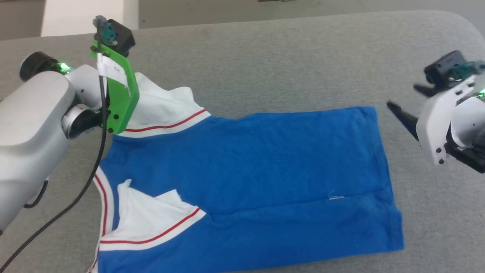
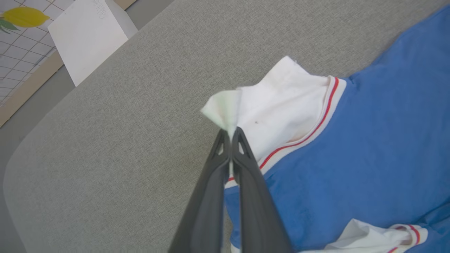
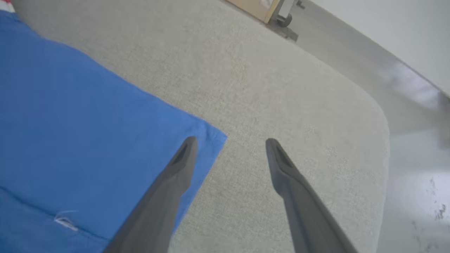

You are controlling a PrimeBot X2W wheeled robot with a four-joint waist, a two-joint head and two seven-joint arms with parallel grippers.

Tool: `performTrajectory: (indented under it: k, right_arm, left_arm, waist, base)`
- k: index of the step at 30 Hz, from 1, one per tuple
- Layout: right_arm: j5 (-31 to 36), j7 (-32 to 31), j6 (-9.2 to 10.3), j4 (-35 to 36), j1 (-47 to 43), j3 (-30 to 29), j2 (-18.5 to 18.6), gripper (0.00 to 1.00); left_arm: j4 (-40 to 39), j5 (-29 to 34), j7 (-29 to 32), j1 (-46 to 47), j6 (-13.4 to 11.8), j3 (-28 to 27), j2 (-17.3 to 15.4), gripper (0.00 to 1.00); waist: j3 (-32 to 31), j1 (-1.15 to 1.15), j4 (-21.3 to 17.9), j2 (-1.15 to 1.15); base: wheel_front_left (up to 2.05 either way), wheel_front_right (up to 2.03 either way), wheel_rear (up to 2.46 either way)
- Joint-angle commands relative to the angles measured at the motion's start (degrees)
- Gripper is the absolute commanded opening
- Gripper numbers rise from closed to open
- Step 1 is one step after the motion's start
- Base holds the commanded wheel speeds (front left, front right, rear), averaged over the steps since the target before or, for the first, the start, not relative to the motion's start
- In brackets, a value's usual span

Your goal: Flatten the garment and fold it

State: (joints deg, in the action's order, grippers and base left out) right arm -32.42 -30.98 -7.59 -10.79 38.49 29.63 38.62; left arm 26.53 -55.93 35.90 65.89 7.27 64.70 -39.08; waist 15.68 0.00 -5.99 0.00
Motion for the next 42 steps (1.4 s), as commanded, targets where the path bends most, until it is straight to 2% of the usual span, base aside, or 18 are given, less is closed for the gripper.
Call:
performTrajectory:
  k: [1,4,9,12,18,26,27,28,37,42]
  right_arm:
    - [-3.2,-4.3,0.10,-1.0,1.6,2.3,0.8,1.00]
    - [-9.2,-12.0,0.10,-3.4,5.5,5.5,2.2,1.00]
    - [-13.5,-18.7,0.10,-8.9,10.0,8.2,1.7,1.00]
    - [-14.0,-19.0,0.10,-13.1,11.7,8.5,0.1,1.00]
    - [-14.4,-15.5,0.10,-19.8,12.7,9.9,-3.9,1.00]
    - [-16.7,-12.6,0.10,-22.9,11.7,16.4,-4.0,1.00]
    - [-17.0,-11.9,0.10,-23.1,11.9,16.9,-3.8,0.38]
    - [-17.3,-11.2,0.10,-23.3,12.0,17.2,-3.7,0.01]
    - [-21.1,-0.1,0.10,-23.2,12.9,18.9,-2.3,0.00]
    - [-21.9,5.3,0.10,-20.8,11.4,22.1,-1.0,0.00]
  left_arm:
    - [-0.5,0.2,-0.6,0.3,0.2,0.4,0.5,0.00]
    - [-1.5,0.6,-1.0,1.0,0.2,1.0,1.1,0.00]
    - [-2.8,1.0,-1.6,2.8,0.2,1.9,1.8,0.00]
    - [-3.3,1.1,-1.7,4.3,0.2,2.4,2.1,0.00]
    - [-3.1,1.1,-2.4,6.1,0.2,3.3,2.3,0.00]
    - [-1.9,0.2,-3.2,6.3,0.2,4.7,2.0,0.00]
    - [-1.6,-0.1,-3.4,6.1,0.2,4.8,2.0,0.00]
    - [-1.3,-0.3,-3.5,6.0,0.2,4.9,2.0,0.00]
    - [1.6,-3.8,-8.2,2.3,0.2,4.5,2.2,0.00]
    - [1.3,-5.5,-12.3,-1.3,0.2,4.2,0.7,0.00]
  waist:
    - [-0.4,0.00,1.8,0.00]
    - [0.9,0.00,2.6,0.00]
    - [3.6,0.00,3.9,0.00]
    - [5.4,0.00,4.8,0.00]
    - [7.7,0.00,5.8,0.00]
    - [7.9,0.00,5.8,0.00]
    - [7.7,0.00,5.7,0.00]
    - [7.4,0.00,5.6,0.00]
    - [2.0,0.00,3.9,0.00]
    - [-2.9,0.00,2.9,0.00]
  base:
    - [0.00,0.00,0.00]
    - [0.00,0.00,0.00]
    - [0.00,0.00,0.00]
    - [0.00,0.00,0.00]
    - [0.00,0.00,0.00]
    - [0.00,0.00,0.00]
    - [0.00,0.00,0.00]
    - [0.00,0.00,0.00]
    - [0.00,0.00,0.00]
    - [0.00,0.00,0.00]
